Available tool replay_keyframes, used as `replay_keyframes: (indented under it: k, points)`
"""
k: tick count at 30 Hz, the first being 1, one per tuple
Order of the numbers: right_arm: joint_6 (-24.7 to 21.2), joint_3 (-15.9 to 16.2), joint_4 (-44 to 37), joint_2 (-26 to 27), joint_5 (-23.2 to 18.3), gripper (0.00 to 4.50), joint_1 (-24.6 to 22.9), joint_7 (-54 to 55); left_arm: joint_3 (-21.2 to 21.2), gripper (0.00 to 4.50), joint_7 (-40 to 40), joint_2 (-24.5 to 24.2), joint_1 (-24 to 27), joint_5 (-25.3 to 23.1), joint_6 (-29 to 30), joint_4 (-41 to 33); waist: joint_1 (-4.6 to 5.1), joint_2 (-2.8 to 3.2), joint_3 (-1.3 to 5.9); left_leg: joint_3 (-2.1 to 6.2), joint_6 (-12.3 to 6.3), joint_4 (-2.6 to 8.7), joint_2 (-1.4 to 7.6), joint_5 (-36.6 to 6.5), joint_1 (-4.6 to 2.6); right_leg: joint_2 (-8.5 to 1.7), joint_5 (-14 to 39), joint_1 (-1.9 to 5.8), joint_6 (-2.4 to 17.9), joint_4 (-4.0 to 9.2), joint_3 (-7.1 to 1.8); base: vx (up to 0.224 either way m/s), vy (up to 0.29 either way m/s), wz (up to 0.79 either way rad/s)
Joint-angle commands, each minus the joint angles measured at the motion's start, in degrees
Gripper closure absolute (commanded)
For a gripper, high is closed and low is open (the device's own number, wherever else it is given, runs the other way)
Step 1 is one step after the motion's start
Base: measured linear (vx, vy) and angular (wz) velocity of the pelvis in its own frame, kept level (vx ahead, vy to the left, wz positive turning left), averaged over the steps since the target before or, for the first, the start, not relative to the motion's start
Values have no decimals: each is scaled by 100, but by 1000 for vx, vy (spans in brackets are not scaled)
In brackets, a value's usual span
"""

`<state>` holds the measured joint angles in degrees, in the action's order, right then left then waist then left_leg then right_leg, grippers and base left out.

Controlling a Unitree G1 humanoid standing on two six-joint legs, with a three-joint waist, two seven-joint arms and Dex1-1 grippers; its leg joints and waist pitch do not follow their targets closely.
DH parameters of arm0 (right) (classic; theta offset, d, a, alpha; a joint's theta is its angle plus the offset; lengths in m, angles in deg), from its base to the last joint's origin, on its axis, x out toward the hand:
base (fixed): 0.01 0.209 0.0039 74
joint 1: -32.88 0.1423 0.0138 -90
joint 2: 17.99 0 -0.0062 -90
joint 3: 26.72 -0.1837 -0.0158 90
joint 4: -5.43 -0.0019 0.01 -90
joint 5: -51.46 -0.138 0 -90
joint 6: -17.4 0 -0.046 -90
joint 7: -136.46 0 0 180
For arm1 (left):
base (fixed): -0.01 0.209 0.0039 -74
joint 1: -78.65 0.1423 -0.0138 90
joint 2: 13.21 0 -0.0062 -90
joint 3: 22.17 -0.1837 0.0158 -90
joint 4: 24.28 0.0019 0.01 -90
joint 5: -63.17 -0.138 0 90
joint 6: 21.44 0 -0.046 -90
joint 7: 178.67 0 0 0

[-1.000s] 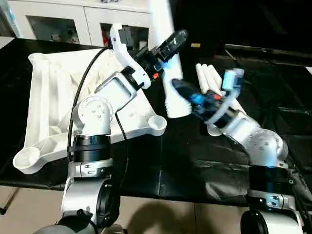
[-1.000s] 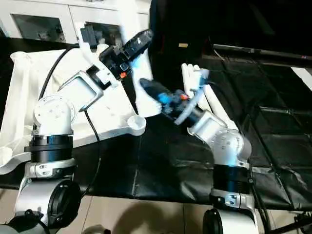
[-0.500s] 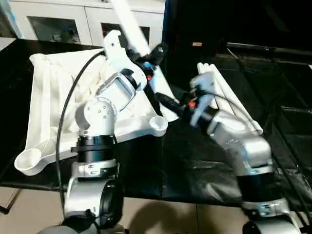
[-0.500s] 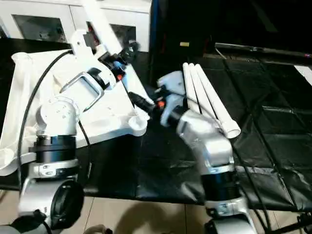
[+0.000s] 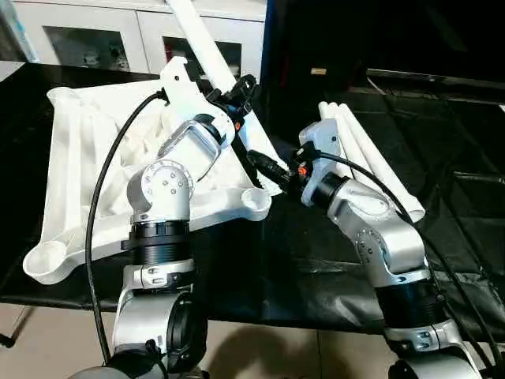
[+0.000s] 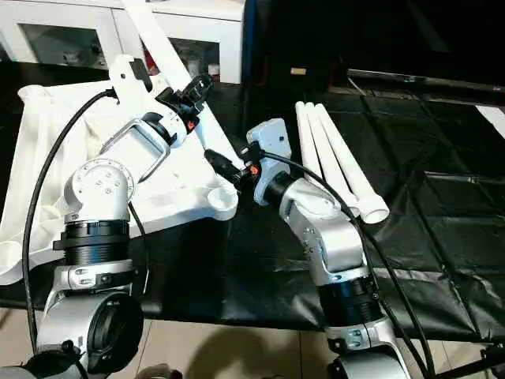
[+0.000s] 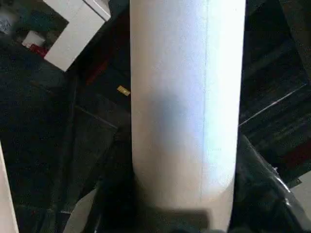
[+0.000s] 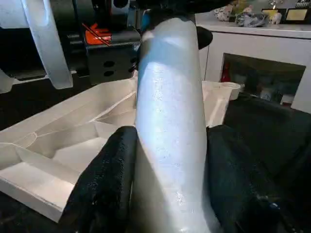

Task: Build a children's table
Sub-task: Pick table leg

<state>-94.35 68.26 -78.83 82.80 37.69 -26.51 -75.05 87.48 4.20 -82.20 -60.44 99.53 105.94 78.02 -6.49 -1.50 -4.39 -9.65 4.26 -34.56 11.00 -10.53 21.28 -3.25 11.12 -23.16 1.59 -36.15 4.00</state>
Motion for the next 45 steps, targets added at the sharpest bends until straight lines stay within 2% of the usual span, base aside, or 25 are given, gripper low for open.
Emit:
replay_keyframes:
  k: [1, 2, 3, 4, 5, 6, 7, 9, 11, 12, 14, 15, 16, 19, 21, 23, 28, 30, 33, 35, 37, 39, 43, 44, 45]
  points:
    - [66, 1, 60, 10, -13, 264, 108, 17, -42, 263, 59, -18, -174, -52, -45, 55, 3, 99, 505, 78, -91, 335, 166, -540, -41, -434, -2, 413, 1115, 387, -301, 0, 0, 0]
    - [57, -6, 69, 16, -25, 264, 111, 16, -37, 263, 65, -26, -182, -65, -74, 75, 5, 114, 505, 78, -95, 333, 163, -543, -40, -433, -14, 414, 1115, 388, -303, 0, 0, 0]
    - [53, -9, 73, 18, -30, 208, 113, 15, -36, 263, 67, -29, -185, -70, -85, 82, 0, 130, 509, 80, -96, 329, 161, -540, -43, -435, -19, 413, 1116, 385, -301, 0, 0, 0]
    - [-25, -37, 25, 20, -109, 208, 82, -30, -72, 263, 26, -74, -180, -121, -114, 97, -1, 163, 508, 86, -94, 330, 163, -541, -40, -437, -39, 415, 1128, 380, -301, 0, 0, 0]
    - [-38, -46, 17, 17, -122, 188, 75, -38, -87, 263, 11, -97, -181, -146, -129, 111, 10, 132, 509, 79, -100, 328, 162, -562, -41, -429, -35, 416, 1123, 388, -301, 0, 0, 0]
    - [-51, -55, 8, 13, -136, 188, 67, -47, -102, 263, -5, -121, -182, -172, -144, 125, 5, 155, 510, 82, -97, 326, 161, -563, -42, -432, -37, 419, 1131, 382, -302, 0, 0, 0]
    - [-105, -71, -57, -13, -187, 166, 30, -95, -136, 264, -55, -176, -184, -221, -172, 153, 6, 150, 513, 80, -111, 325, 161, -548, -41, -431, -43, 418, 1124, 386, -303, 0, 0, 0]
    - [-186, -132, -209, -62, -358, 152, -72, -245, -231, 264, -201, -336, -194, -359, -256, 243, 7, 127, 513, 80, -143, 332, 154, -554, -43, -423, 25, 427, 1058, 393, -302, 0, 0, 0]
    - [-57, -194, -332, -128, -466, 144, -176, -387, -338, 264, -394, -511, -186, -473, -308, 289, -3, 141, 514, 87, -155, 336, 166, -534, -41, -432, 60, 422, 991, 389, -305, 0, 0, 0]
    - [-187, -256, -434, -169, -623, 133, -215, -483, -421, 264, -537, -626, -178, -543, -330, 306, 0, 142, 514, 89, -156, 339, 169, -512, -42, -432, 36, 421, 986, 393, -302, 0, 0, 0]
    - [-289, -312, -510, -219, -731, 124, -232, -545, -495, 264, -671, -723, -174, -590, -331, 317, 9, 143, 517, 88, -139, 335, 174, -452, -41, -432, -65, 414, 1061, 370, -300, 0, 0, 0]
    - [-298, -378, -516, -258, -745, 108, -207, -526, -607, 264, -878, -866, -168, -659, -340, 333, 1, 143, 517, 83, -142, 336, 173, -470, -55, -432, -49, 411, 1074, 377, -300, 0, 0, 0]
    - [-531, -483, -506, -389, -857, 100, -149, -595, -827, 264, -1230, -1076, -138, -768, -347, 325, 0, 164, 516, 83, -129, 334, 173, -476, -53, -437, -20, 403, 1082, 375, -303, 0, 0, 0]
    - [-755, -620, -382, -626, -914, 95, -30, -673, -1123, 264, -1800, -1384, -87, -837, -302, 294, -6, 165, 512, 75, -59, 341, 178, -510, -72, -436, 67, 395, 1100, 374, -310, 0, 0, 0]
    - [-1213, -775, -250, -932, -1205, 95, 116, -928, -1319, 264, -2440, -1599, -2, -640, -73, 140, -9, 170, 516, 70, -11, 336, 163, -489, -69, -434, 16, 412, 1165, 358, -308, 0, 0, 0]
    - [-1294, -797, -266, -978, -1304, 95, 143, -1005, -1336, 264, -2585, -1634, 22, -555, 19, 68, -13, 140, 519, 63, -17, 326, 165, -437, -47, -441, -129, 425, 1238, 342, -310, 0, 0, 0]
    - [-1667, -809, -342, -1112, -1668, 95, 186, -1300, -1376, 264, -3053, -1717, 156, -240, 283, -219, -7, 147, 523, 60, -92, 320, 163, -422, -35, -453, -122, 443, 1343, 342, -299, 0, 0, 0]
    - [-1999, -790, -423, -1212, -1960, 95, 183, -1588, -1404, 264, -3433, -1776, 277, 69, 483, -457, -15, 171, 524, 63, -100, 317, 167, -448, -38, -450, -86, 440, 1370, 340, -299, 0, 0, 0]
    - [-2325, -761, -455, -1331, -2208, 95, 182, -1885, -1407, 264, -3884, -1808, 356, 425, 734, -635, -24, 155, 512, 51, -97, 323, 173, -518, -47, -442, 158, 419, 1351, 369, -297, 0, 0, 0]
    - [-2325, -761, -455, -1331, -2208, 95, 182, -1885, -1407, 264, -3884, -1808, 356, 425, 734, -635, -28, 165, 510, 53, -67, 322, 172, -525, -50, -441, 230, 411, 1322, 375, -294, 0, 0, 0]
    - [-2526, -687, -410, -1451, -2321, 95, 172, -2134, -1461, 264, -4360, -1868, 430, 698, 929, -815, -32, 98, 506, 42, -69, 329, 161, -548, -50, -441, 373, 425, 1267, 391, -293, 0, 0, 0]
    - [-2627, -614, -397, -1539, -2394, 95, 164, -2336, -1465, 264, -4643, -1899, 462, 954, 1130, -923, -52, 70, 511, 40, -75, 328, 172, -442, -38, -460, 402, 429, 1262, 371, -300, 0, 0, 0]
    - [-2862, -431, -508, -1721, -2676, 95, 169, -2868, -1585, 264, -5217, -2013, 513, 1301, 1344, -1110, -63, 85, 503, 38, -137, 320, 168, -415, -30, -457, 507, 410, 1200, 386, -296, 0, 0, 0]
    - [-2906, -391, -530, -1754, -2736, 95, 179, -3001, -1620, 264, -5321, -2031, 523, 1348, 1374, -1145, -70, 51, 504, 37, -155, 323, 166, -393, -32, -457, 559, 419, 1177, 378, -295, 0, 0, 0]
    - [-2932, -374, -540, -1771, -2770, 95, 185, -3068, -1651, 264, -5399, -2044, 528, 1378, 1400, -1176, -69, 59, 502, 36, -161, 324, 168, -373, -24, -458, 568, 419, 1162, 382, -299, 0, 0, 0]
